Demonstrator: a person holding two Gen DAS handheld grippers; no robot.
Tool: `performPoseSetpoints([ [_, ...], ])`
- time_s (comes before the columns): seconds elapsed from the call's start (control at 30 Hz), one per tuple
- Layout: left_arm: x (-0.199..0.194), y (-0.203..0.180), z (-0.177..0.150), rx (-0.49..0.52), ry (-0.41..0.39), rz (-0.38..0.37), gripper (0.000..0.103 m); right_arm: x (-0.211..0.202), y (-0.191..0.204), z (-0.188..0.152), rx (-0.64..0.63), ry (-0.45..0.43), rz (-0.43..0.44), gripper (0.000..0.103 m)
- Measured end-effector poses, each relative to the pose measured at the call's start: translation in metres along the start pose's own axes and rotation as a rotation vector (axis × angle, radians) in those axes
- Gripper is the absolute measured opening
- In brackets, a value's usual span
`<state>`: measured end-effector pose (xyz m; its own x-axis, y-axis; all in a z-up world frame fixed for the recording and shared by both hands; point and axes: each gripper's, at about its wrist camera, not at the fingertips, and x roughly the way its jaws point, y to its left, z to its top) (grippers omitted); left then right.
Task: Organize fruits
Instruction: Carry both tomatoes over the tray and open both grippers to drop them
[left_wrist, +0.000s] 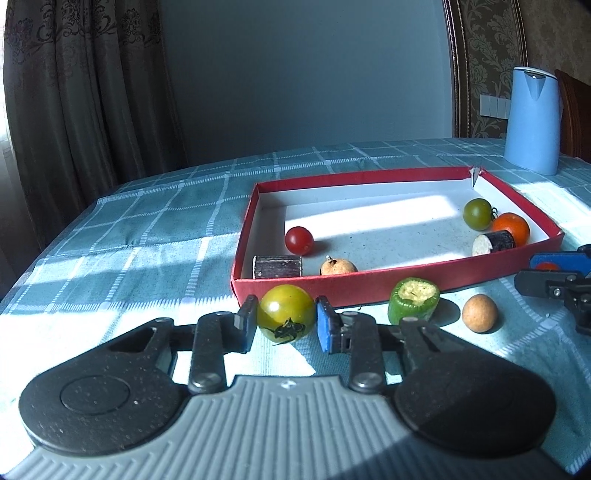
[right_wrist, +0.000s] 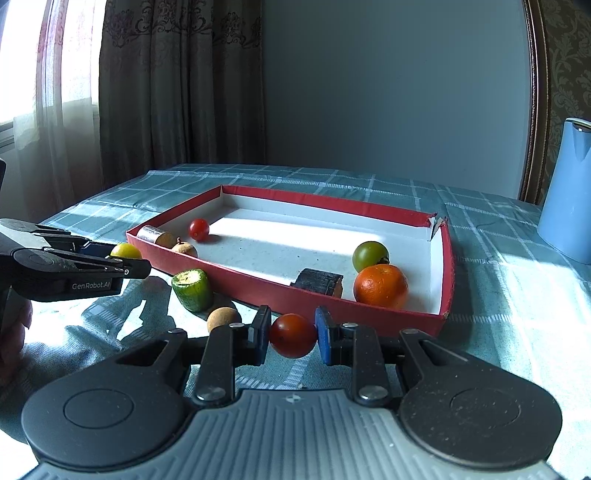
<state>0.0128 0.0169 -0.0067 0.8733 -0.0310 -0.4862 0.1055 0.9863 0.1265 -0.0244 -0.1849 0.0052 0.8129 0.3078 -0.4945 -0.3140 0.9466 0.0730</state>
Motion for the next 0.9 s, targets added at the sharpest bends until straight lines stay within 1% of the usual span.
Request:
performPoseSetpoints([
  [0.07,-0.006,0.000,0.000,-0.004,-0.023,-0.025,0.029,0.000,0.000,0.000,-0.001,-0.002,0.000,0.026],
  [0.13,-0.015,-0.003,0.000,0.011,-0.070,-0.052,0.030,0.000,0.000,0.000,-0.001,-0.003,-0.001,0.026],
  [0.23,-0.025,-0.011,-0.002,0.056,-0.131,-0.059,0.030,-0.002,0.001,0.000,-0.003,-0.008,-0.002,0.026],
  [0.27,-0.026,-0.013,-0.002,0.063,-0.138,-0.060,0.030,-0.002,0.001,0.000,-0.003,-0.012,-0.003,0.026],
  [0.37,-0.027,-0.012,0.000,0.052,-0.142,-0.061,0.030,-0.006,0.002,0.002,-0.005,-0.038,-0.006,0.026],
  [0.5,-0.025,-0.002,0.010,-0.018,-0.127,-0.108,0.030,-0.008,0.001,0.009,-0.014,-0.061,-0.010,0.026],
  [0.67,-0.017,0.004,0.029,-0.050,-0.129,-0.073,0.030,-0.005,-0.006,0.025,-0.025,-0.078,-0.038,0.026],
  [0.9,0.011,-0.010,0.052,-0.041,-0.122,-0.044,0.030,0.020,-0.024,0.055,-0.022,-0.092,-0.106,0.026],
])
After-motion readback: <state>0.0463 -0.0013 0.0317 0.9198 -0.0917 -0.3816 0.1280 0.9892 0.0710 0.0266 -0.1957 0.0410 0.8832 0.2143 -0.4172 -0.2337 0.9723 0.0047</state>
